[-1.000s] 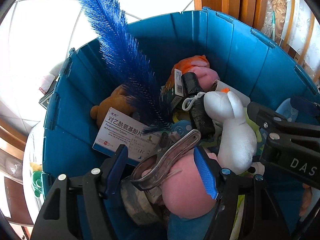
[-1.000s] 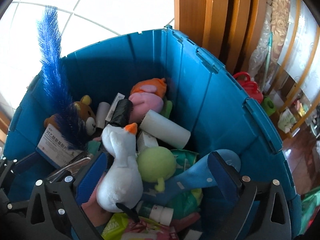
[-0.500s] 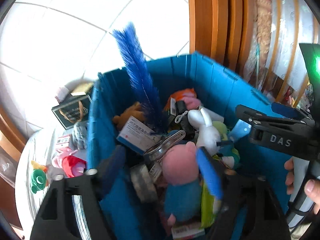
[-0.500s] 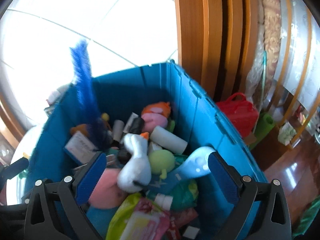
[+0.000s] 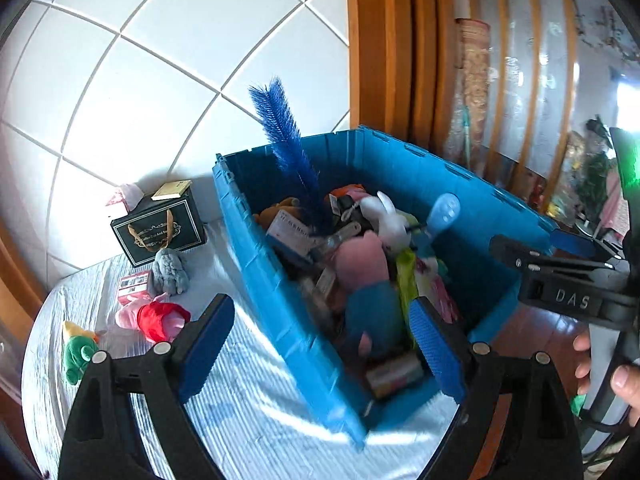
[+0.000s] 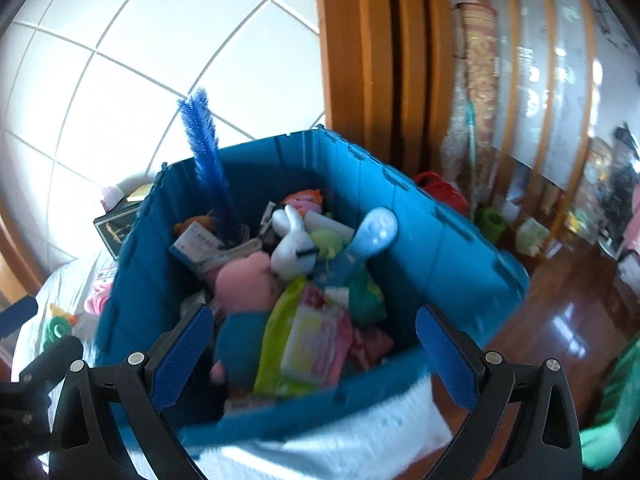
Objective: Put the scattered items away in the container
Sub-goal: 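Withdraw both tools from the container back over the bed, then move both tools toward the yellow duck plush wearing a green frog hat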
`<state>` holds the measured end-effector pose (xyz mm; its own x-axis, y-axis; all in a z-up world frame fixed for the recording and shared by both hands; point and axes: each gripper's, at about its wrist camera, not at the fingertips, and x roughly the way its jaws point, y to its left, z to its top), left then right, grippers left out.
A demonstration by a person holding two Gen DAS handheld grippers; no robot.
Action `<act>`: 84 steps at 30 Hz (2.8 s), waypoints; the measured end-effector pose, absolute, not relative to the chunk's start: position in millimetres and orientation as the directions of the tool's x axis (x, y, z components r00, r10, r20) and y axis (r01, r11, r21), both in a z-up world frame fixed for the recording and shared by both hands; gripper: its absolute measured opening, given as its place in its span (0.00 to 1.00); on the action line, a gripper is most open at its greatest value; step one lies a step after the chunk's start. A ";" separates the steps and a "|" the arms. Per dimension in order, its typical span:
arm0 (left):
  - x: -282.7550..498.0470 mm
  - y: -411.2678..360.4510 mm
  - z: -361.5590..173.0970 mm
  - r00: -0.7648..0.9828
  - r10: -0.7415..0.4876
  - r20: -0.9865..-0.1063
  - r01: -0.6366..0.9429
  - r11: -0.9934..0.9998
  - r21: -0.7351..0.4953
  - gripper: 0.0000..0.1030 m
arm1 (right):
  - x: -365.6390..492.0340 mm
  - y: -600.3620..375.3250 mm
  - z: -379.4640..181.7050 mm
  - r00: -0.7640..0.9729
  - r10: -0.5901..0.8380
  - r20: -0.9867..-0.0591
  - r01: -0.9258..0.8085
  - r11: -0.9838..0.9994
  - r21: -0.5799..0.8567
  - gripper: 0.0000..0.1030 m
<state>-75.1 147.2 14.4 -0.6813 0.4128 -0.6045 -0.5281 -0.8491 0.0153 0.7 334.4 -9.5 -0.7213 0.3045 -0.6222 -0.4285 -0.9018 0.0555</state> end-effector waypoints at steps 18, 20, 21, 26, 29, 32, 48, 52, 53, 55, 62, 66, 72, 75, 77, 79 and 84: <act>-25.1 -29.9 -38.5 -0.671 0.383 -0.635 -0.472 -0.881 -0.033 0.87 | 57.4 148.1 -30.1 -0.768 0.228 -0.599 -0.319 -0.946 0.048 1.00; -31.3 -43.2 -44.8 -0.677 0.359 -0.643 -0.439 -0.898 -0.039 0.87 | 48.5 133.0 -28.8 -0.785 0.206 -0.584 -0.280 -0.959 0.039 1.00; -34.0 -49.9 -47.4 -0.683 0.343 -0.645 -0.418 -0.908 -0.041 0.87 | 42.8 127.3 -29.0 -0.790 0.194 -0.581 -0.265 -0.963 0.039 1.00; -62.8 -81.5 -59.7 -0.699 0.258 -0.667 -0.318 -0.947 -0.034 0.87 | -0.6 102.3 -34.2 -0.804 0.101 -0.586 -0.161 -0.986 0.052 1.00; -86.5 -95.5 -67.3 -0.697 0.218 -0.683 -0.265 -0.964 -0.037 0.87 | -35.8 88.6 -38.3 -0.805 0.044 -0.592 -0.090 -0.995 0.049 1.00; -119.6 -106.4 -76.1 -0.687 0.169 -0.707 -0.211 -0.977 -0.028 0.87 | -77.3 78.1 -44.9 -0.795 -0.014 -0.607 -0.021 -0.998 0.051 1.00; -251.6 -265.3 -150.2 -0.565 -0.151 -0.811 0.174 -0.983 0.062 0.87 | -239.2 9.2 -125.4 -0.668 -0.171 -0.725 0.144 -0.984 0.100 1.00; -281.8 -314.7 -169.7 -0.546 -0.167 -0.821 0.180 -0.981 0.079 0.87 | -268.1 -33.6 -148.5 -0.634 -0.201 -0.747 0.143 -0.979 0.142 1.00; -288.6 -325.1 -173.2 -0.542 -0.163 -0.824 0.174 -0.981 0.079 0.87 | -276.5 -48.0 -154.4 -0.625 -0.207 -0.753 0.142 -0.978 0.152 1.00; -307.8 -351.9 -181.2 -0.541 -0.151 -0.828 0.156 -0.985 0.078 0.87 | -296.5 -79.1 -165.9 -0.604 -0.222 -0.766 0.136 -0.975 0.176 1.00; -363.1 -425.9 -222.7 -0.508 -0.114 -0.854 0.085 -0.993 0.082 0.87 | -387.2 -172.3 -226.7 -0.515 -0.148 -0.844 0.013 -0.986 0.165 0.53; -389.8 -442.9 -260.0 -0.473 -0.077 -0.878 0.048 -0.997 0.061 0.87 | -414.8 -194.6 -270.7 -0.436 -0.009 -0.900 -0.091 -0.994 0.054 0.53; -397.4 -425.1 -301.7 -0.416 -0.066 -0.907 -0.007 -0.997 0.076 0.86 | -415.9 -244.6 -282.7 -0.404 -0.076 -0.912 0.036 -0.997 0.067 0.46; -379.5 -426.0 -315.5 -0.384 -0.058 -0.922 -0.026 -0.997 0.074 0.83 | -399.0 -258.0 -260.7 -0.412 -0.263 -0.872 0.163 -0.963 0.214 0.46; -359.8 -436.4 -321.1 -0.362 -0.001 -0.932 -0.017 -1.000 0.007 0.83 | -392.1 -270.8 -253.9 -0.369 -0.383 -0.847 0.253 -0.918 0.305 0.49; -333.8 -454.3 -316.2 -0.373 -0.020 -0.927 0.040 -0.999 0.005 0.83 | -382.8 -294.1 -252.0 -0.328 -0.435 -0.839 0.344 -0.882 0.322 0.55; -286.5 -505.2 -277.4 -0.423 -0.132 -0.896 0.199 -0.979 0.051 0.83 | -347.4 -349.3 -275.6 -0.197 -0.493 -0.847 0.459 -0.810 0.365 0.56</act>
<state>-286.5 -505.2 -277.4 -0.4231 -0.1323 -0.8964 0.1985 -0.9788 0.0508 -347.4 -349.3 -275.6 -0.1975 -0.4932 -0.8472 0.4589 -0.8102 0.3647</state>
